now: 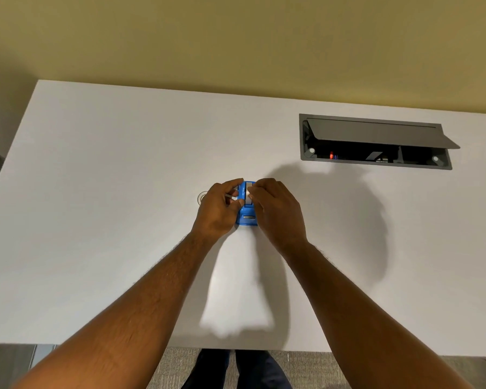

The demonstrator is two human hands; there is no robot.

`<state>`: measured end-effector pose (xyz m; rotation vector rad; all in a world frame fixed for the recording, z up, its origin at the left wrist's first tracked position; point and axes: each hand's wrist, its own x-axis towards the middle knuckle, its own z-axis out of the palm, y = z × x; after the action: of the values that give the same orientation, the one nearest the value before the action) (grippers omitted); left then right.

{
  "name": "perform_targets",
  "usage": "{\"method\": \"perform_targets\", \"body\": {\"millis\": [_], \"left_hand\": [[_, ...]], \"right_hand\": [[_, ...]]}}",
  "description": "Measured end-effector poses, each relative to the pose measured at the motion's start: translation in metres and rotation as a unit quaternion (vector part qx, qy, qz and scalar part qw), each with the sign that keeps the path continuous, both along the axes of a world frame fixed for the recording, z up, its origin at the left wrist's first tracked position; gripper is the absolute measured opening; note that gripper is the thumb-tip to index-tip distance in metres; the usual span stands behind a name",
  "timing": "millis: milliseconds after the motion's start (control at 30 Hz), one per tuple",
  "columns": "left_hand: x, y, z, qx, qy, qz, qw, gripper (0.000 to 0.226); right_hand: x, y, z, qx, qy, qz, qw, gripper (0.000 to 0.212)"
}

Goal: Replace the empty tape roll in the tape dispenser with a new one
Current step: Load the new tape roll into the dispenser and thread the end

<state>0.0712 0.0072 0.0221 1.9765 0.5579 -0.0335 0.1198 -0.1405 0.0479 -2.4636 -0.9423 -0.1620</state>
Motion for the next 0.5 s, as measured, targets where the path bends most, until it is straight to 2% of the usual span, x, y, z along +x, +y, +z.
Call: {"method": "perform_targets", "body": {"millis": [167, 300, 500], "left_hand": [[0.0008, 0.0010, -0.0039, 0.006, -0.001, 0.005, 1.000, 0.044], [0.0000, 0.0004, -0.0033, -0.002, -0.005, 0.004, 1.000, 0.046], [-0.0011, 0.0014, -0.0024, -0.007, -0.010, 0.001, 1.000, 0.046]], "right_hand": [[-0.0014, -0.0003, -0.0017, 0.003, 0.019, -0.007, 1.000, 0.032], [-0.0004, 0.0004, -0.0022, -0.018, 0.001, 0.000, 1.000, 0.017], [-0.0005, 0.0024, -0.0097, -0.034, -0.034, 0.004, 0.999, 0.019]]}}
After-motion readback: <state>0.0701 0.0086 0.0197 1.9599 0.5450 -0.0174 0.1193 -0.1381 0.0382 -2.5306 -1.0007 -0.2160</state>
